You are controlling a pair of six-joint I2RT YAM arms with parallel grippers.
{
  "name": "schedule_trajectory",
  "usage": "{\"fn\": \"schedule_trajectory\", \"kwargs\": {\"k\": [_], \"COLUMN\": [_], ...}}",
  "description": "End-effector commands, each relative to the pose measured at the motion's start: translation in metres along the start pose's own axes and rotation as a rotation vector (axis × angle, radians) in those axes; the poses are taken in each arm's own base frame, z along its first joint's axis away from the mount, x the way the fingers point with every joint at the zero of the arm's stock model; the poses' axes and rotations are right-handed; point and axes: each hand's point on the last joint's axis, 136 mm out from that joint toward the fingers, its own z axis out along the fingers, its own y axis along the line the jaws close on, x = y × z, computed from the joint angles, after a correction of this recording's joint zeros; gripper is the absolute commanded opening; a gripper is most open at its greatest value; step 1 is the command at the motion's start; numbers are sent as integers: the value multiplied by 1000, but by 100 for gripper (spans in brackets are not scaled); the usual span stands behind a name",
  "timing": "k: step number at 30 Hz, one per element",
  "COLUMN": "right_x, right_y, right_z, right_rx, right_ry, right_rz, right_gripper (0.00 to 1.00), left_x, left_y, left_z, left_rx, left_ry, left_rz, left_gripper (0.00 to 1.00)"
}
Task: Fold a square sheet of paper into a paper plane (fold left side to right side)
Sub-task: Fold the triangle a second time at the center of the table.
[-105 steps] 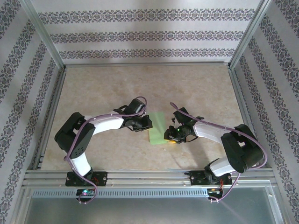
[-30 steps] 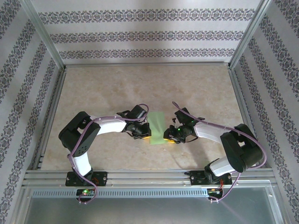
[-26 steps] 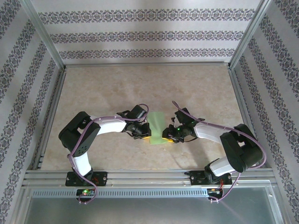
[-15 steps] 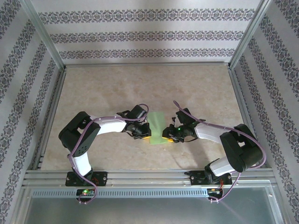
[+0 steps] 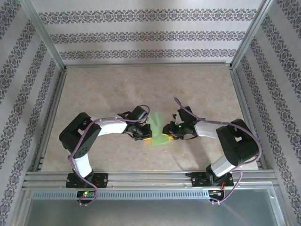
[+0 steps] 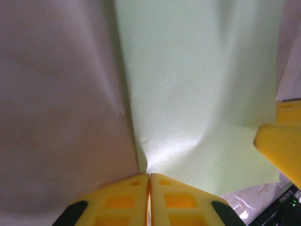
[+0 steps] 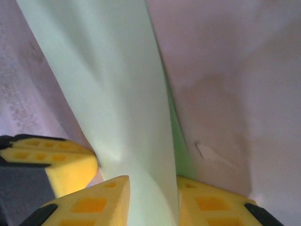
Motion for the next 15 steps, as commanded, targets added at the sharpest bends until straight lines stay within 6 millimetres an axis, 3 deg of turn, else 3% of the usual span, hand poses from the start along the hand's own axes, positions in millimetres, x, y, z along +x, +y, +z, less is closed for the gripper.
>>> {"fn": "schedule_trajectory", "kwargs": {"k": [1,7,15], "right_x": [-19,-41,-52], "right_y": [15,25,25], "right_z": [0,-1,7], "right_rx": [-45,-61,-51], "right_ry": [-22,-40,-15], "right_rz": [-57,-79,-111], "right_gripper": [31,30,27], "left_x": [12,12,10], "left_y": [21,20,19], "left_z": [8,8,7], "left_rx": [-74,-75,-78], "left_ry": [38,34,32], "left_rz": [-6,-4,1], "left_gripper": [11,11,10]}}
